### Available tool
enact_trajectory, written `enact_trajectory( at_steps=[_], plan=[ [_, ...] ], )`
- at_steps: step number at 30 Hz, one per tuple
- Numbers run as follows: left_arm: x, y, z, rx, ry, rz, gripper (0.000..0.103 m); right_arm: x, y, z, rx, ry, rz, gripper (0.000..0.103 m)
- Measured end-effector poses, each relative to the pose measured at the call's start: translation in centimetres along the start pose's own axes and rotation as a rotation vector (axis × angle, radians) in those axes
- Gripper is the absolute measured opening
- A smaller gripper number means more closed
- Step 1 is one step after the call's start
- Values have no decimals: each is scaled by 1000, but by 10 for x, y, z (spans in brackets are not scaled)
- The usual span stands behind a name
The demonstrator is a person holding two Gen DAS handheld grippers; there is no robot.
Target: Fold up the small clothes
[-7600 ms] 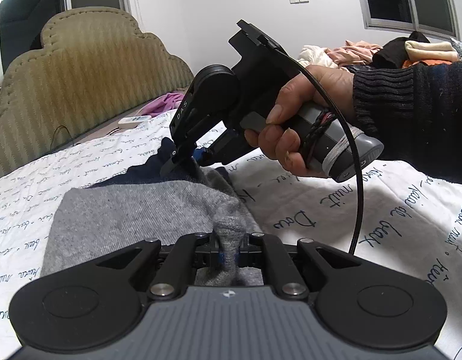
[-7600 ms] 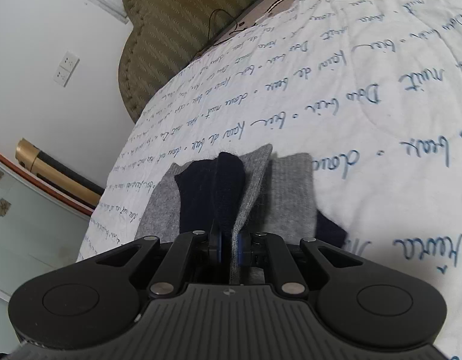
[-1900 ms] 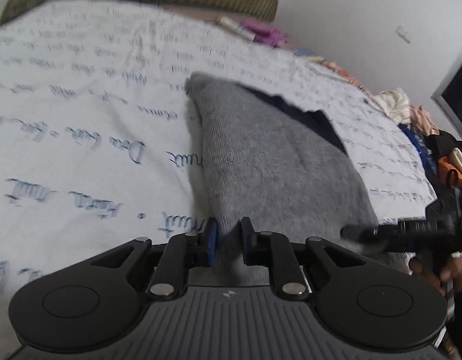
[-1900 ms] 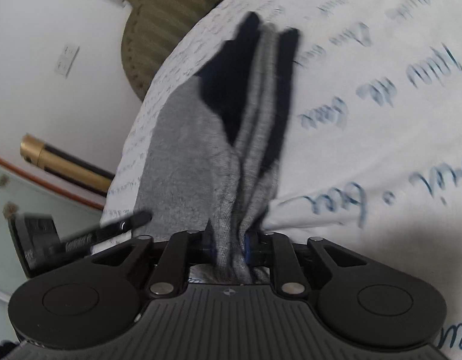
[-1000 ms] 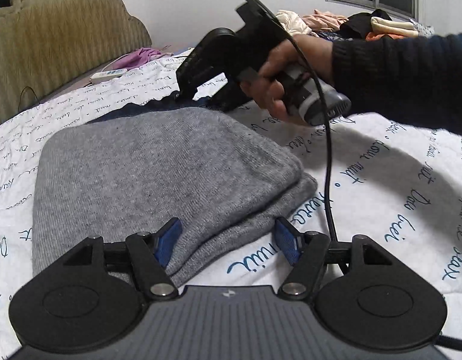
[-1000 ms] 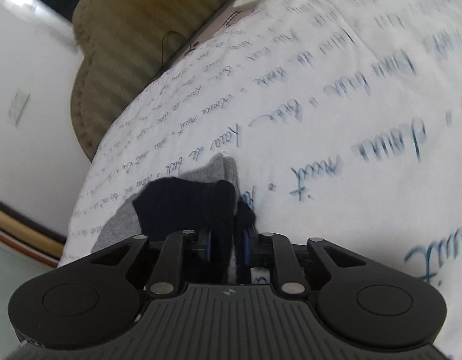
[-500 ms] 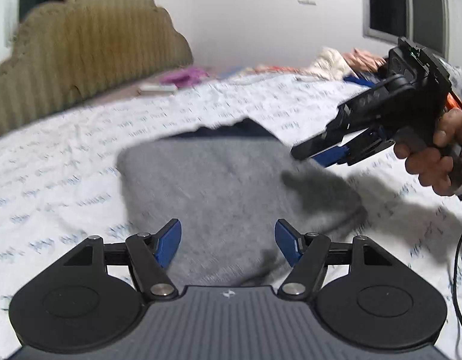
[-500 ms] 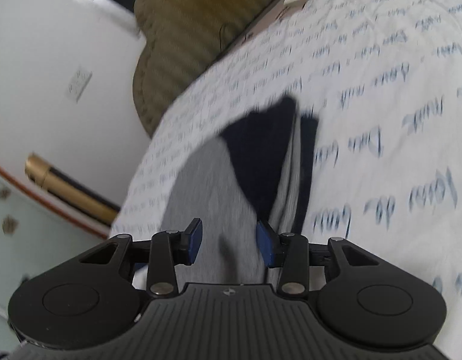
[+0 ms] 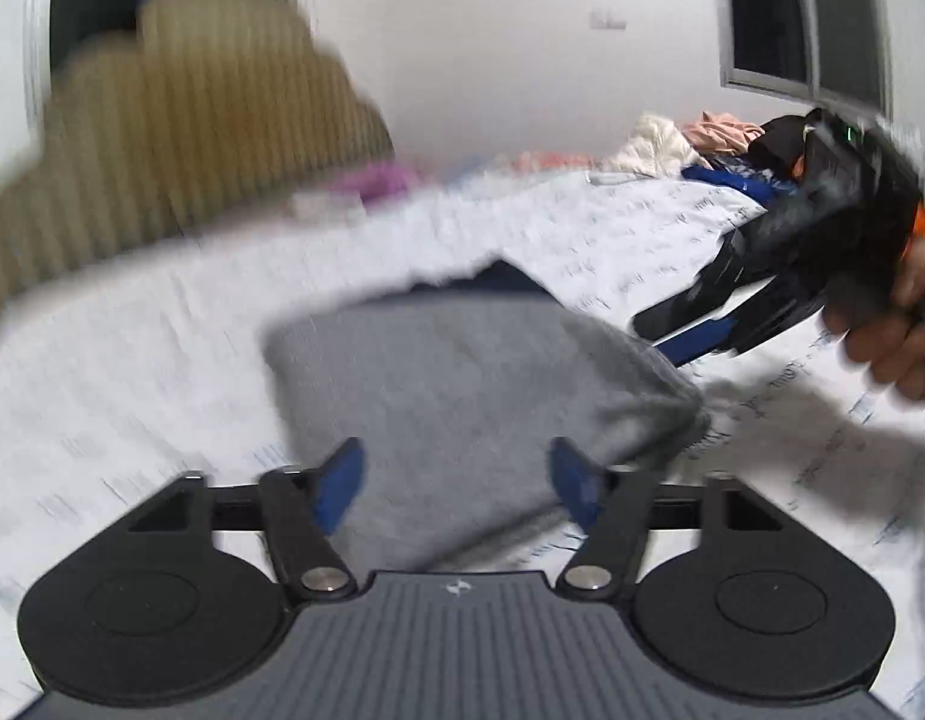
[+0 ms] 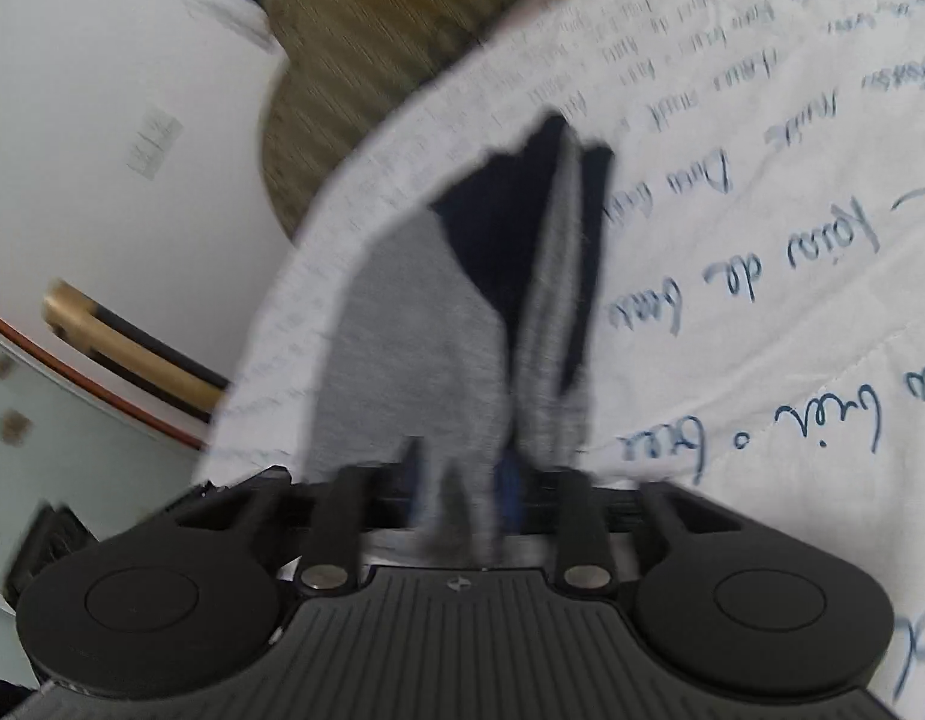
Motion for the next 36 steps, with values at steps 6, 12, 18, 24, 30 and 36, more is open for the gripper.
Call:
enact_trajectory(
  at_steps=[6, 12, 18, 24, 30, 36],
  plan=[
    [4, 34, -6, 98, -126, -154, 76, 22, 9, 19, -29, -22, 9, 46],
    [22, 27, -20, 152, -141, -20, 49, 30, 14, -3, 15, -10, 61, 45],
    [1, 36, -22, 186, -81, -108, 50, 14, 22, -20, 53, 46, 36, 45],
    [29, 35, -36, 249, -136, 56, 18, 3, 30, -28, 114, 104, 44, 44],
    [56, 44, -36, 292, -192, 167, 0, -2, 33, -26, 127, 87, 47, 41],
    [66, 37, -15, 236, -160, 247, 1, 2, 34, -24, 133, 91, 78, 42]
  ],
)
Point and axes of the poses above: each gripper's, at about its wrist camera, not at the fingertips, and z roughly against the way its jaws point, x to its left, y to its underside, the point moved 6 cm from there along -z, roughly the way its jaws point, and after that the axes turned 12 degrees about -y, right-handed, at the moved point
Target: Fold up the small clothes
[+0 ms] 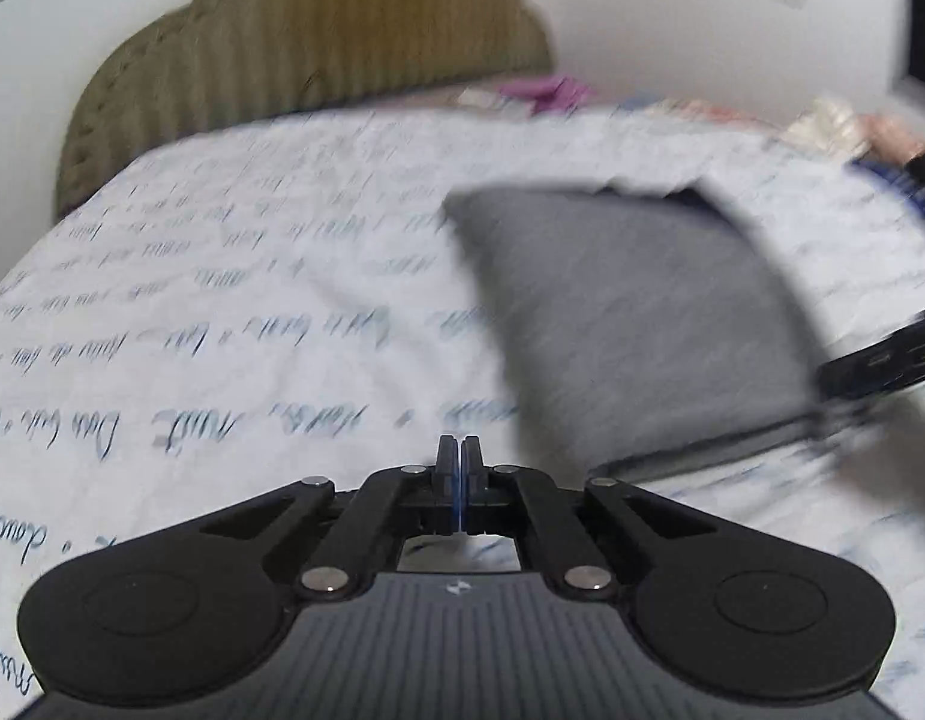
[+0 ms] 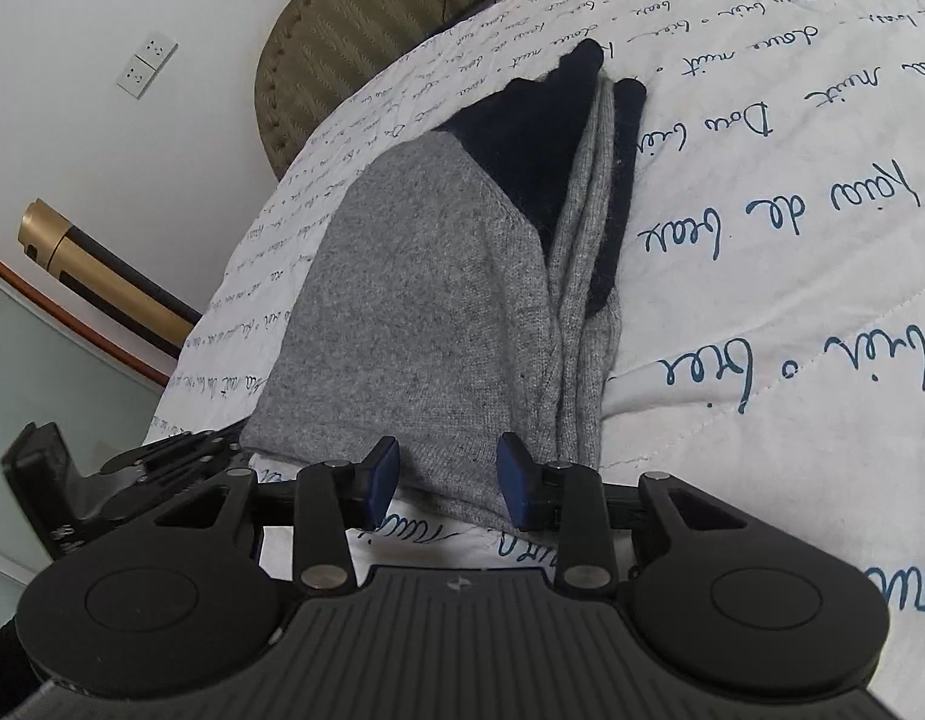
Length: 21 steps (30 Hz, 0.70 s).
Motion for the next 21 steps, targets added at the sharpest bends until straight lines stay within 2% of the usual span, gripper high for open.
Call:
enact_trajectory(
  at_steps=[2, 3, 6, 10, 11, 13, 14, 15, 16, 18, 21],
  plan=[
    [-8, -6, 18, -67, 35, -27, 4, 1, -1, 4, -12, -22, -34, 50],
    [-15, -6, 23, -75, 54, -64, 7, 2, -2, 5, -16, -34, -51, 53],
    [-34, 1, 22, -58, 68, -147, 8, 3, -1, 2, -6, -32, -32, 54],
    [-43, 10, 9, -4, 51, -152, 9, 3, -1, 1, -9, -33, -25, 55],
    [-44, 10, 8, 4, 54, -152, 15, 3, 0, 1, -11, -35, -26, 55],
    [-45, 9, 10, 0, 59, -155, 40, 2, 0, 2, -14, -40, -30, 55],
    [-45, 9, 12, -4, 54, -157, 69, 2, 0, 2, -15, -41, -32, 55],
    [-43, 8, 14, -23, 37, -154, 78, 2, 0, 2, -15, -42, -33, 55],
    [-43, 8, 16, -45, 27, -156, 76, 2, 0, 2, -15, -42, -31, 55],
    [-42, 8, 12, -23, 25, -157, 76, 2, 0, 1, -15, -43, -30, 55],
    [-39, 5, 2, 3, 26, -97, 62, 1, 0, 1, -18, -50, -35, 55]
  ],
)
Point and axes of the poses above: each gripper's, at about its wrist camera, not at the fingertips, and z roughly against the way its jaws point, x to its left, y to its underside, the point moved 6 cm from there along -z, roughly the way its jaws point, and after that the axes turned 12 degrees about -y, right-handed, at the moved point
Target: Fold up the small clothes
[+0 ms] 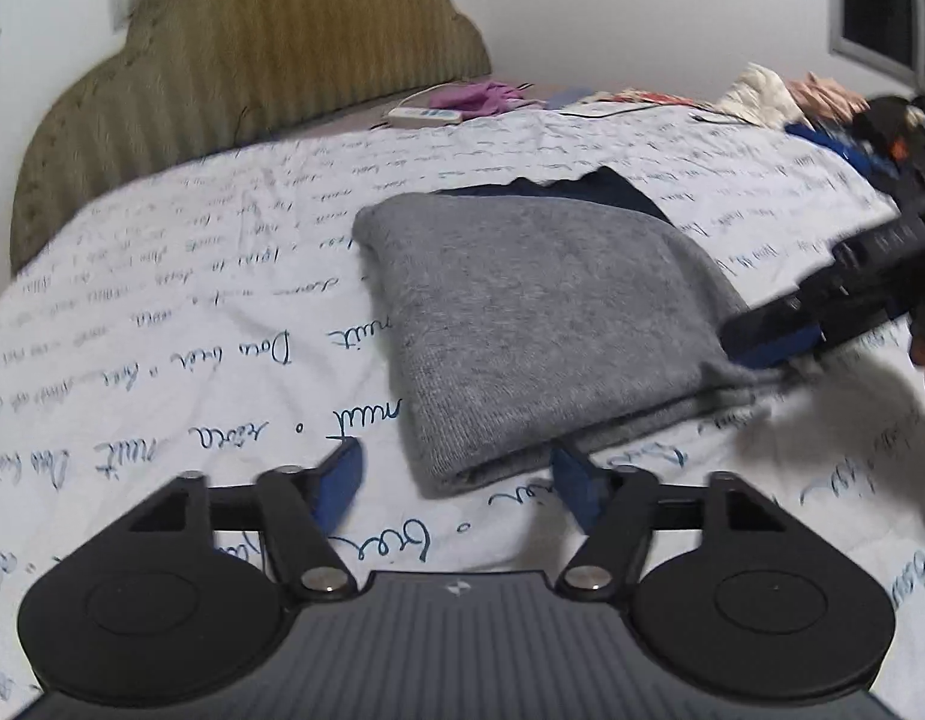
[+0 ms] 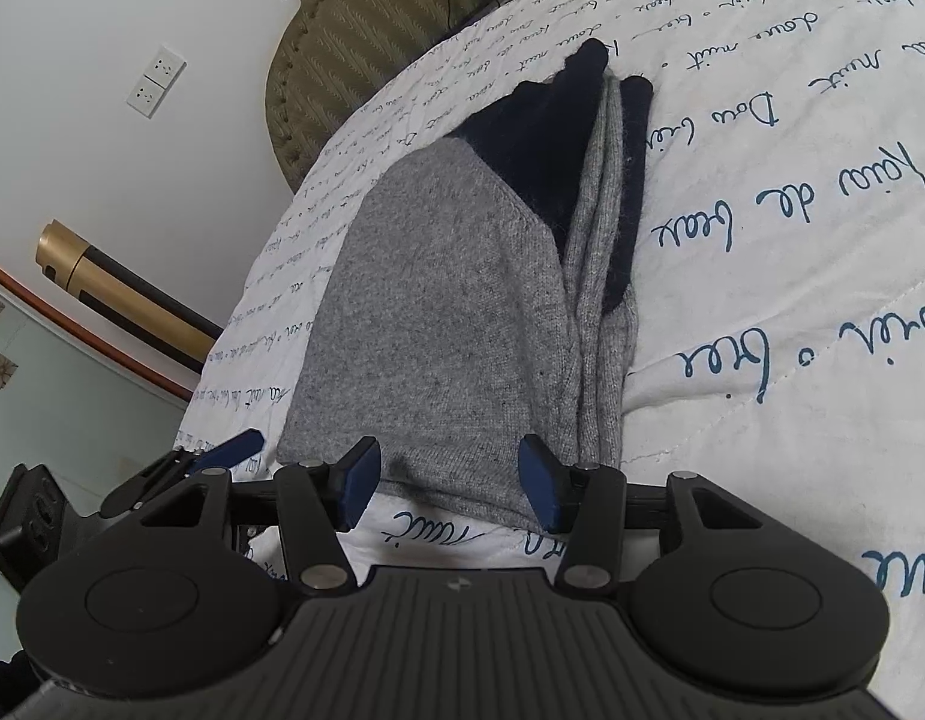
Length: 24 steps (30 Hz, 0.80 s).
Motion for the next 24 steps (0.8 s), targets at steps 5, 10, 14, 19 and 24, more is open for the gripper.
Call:
enact_trajectory(
  at_steps=[5, 10, 14, 19, 24],
  plan=[
    [-3, -7, -13, 0, 11, 44, 42, -2, 1, 1, -7, -9, -5, 55],
    [3, -4, -18, 5, -36, 31, 9, -3, 2, 2, 0, -2, -14, 48],
    [4, 6, -18, 9, -50, -17, 8, -5, 1, 1, 22, 24, -5, 38],
    [-2, 2, -3, -18, -18, -80, 12, -5, -1, 5, 19, 21, -14, 43],
    [27, -32, 30, -118, 112, 42, 71, 15, -45, 45, -131, 12, 43, 78]
  ],
)
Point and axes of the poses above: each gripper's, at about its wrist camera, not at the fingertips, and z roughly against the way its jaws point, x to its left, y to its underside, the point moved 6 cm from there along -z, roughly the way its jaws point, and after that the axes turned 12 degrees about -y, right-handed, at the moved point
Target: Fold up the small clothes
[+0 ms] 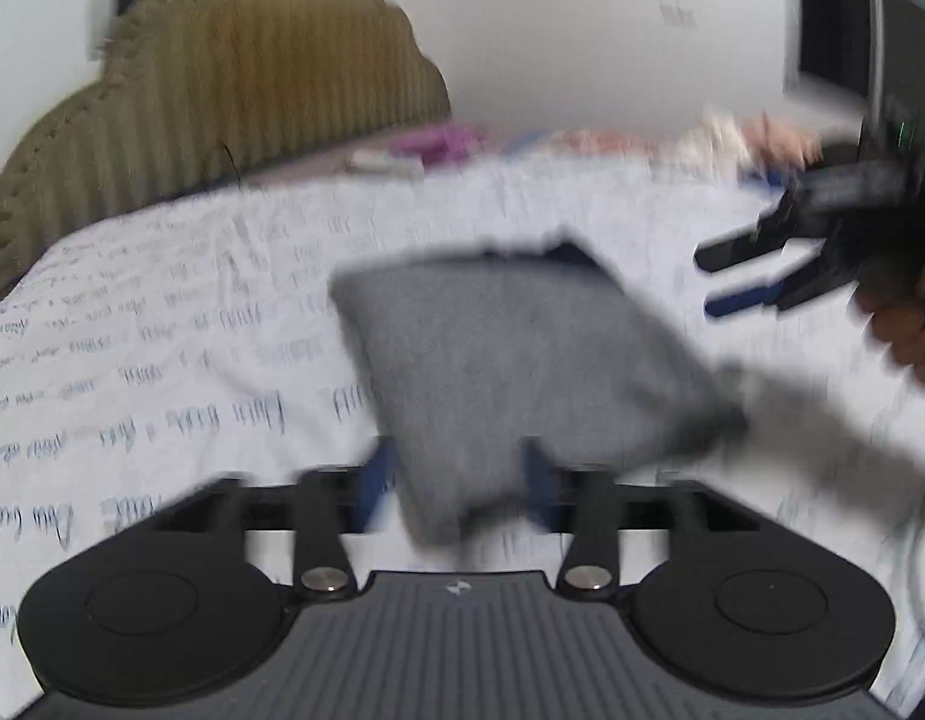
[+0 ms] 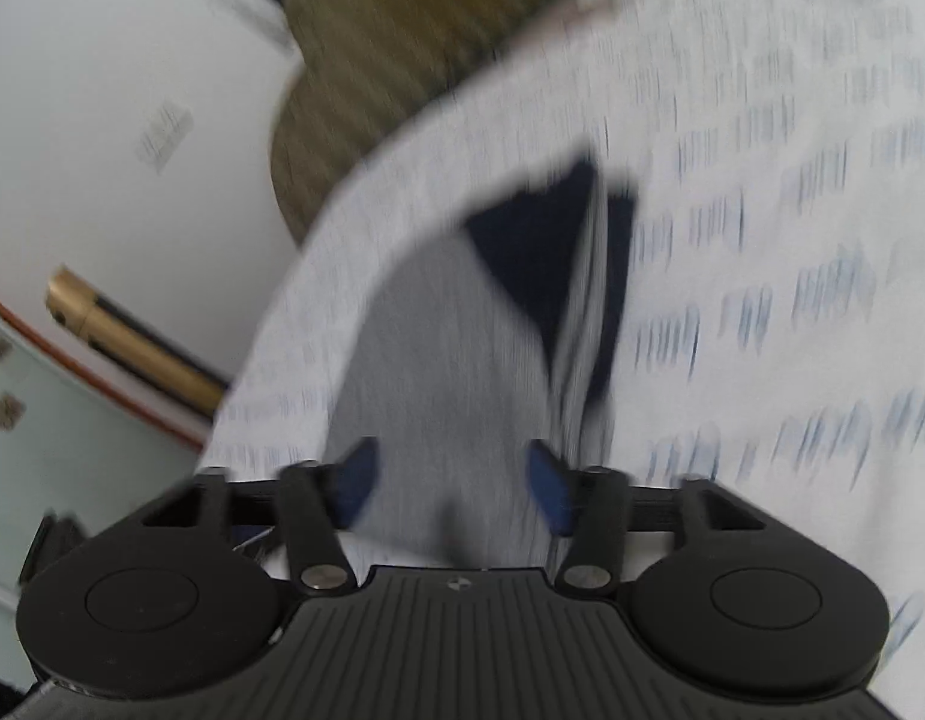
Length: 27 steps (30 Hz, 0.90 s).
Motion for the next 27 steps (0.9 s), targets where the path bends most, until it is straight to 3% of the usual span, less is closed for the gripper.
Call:
enact_trajectory(
  at_steps=[3, 7, 9, 10, 11, 12, 13, 15, 19, 21, 23, 25, 27],
  plan=[
    [14, -26, -29, -22, -3, 128, 74, -18, -45, -10, -34, 72, 22, 78],
    [27, -30, -106, 159, 12, 285, 73, -67, -93, -59, -18, 183, -37, 77],
    [30, -33, -129, 205, 20, 336, 72, -89, -101, -82, -4, 220, -102, 76],
    [30, -31, -138, 229, 49, 343, 68, -95, -100, -89, -5, 200, -135, 68],
    [26, -28, -147, 263, 72, 347, 41, -96, -97, -93, -28, 166, -148, 52],
    [25, -24, -153, 293, 77, 360, 38, -95, -95, -96, -25, 129, -151, 22],
    [26, -22, -156, 290, 77, 369, 37, -95, -92, -99, -9, 122, -150, 21],
    [20, -23, -155, 261, 63, 311, 36, -92, -93, -98, -11, 152, -65, 20],
    [16, -17, -155, 215, 55, 288, 41, -116, -94, -92, -58, 138, -142, 20],
    [19, -20, -143, 189, 20, 298, 44, -111, -90, -93, -74, 159, -111, 33],
    [17, -28, -115, 113, -36, 253, 42, -99, -89, -80, -101, 203, -83, 42],
    [3, -37, -82, -16, -66, 148, 43, -78, -87, -60, -158, 259, -5, 40],
    [-16, -40, -62, -99, -48, 42, 43, -45, -75, -44, -211, 239, 95, 41]
  ],
)
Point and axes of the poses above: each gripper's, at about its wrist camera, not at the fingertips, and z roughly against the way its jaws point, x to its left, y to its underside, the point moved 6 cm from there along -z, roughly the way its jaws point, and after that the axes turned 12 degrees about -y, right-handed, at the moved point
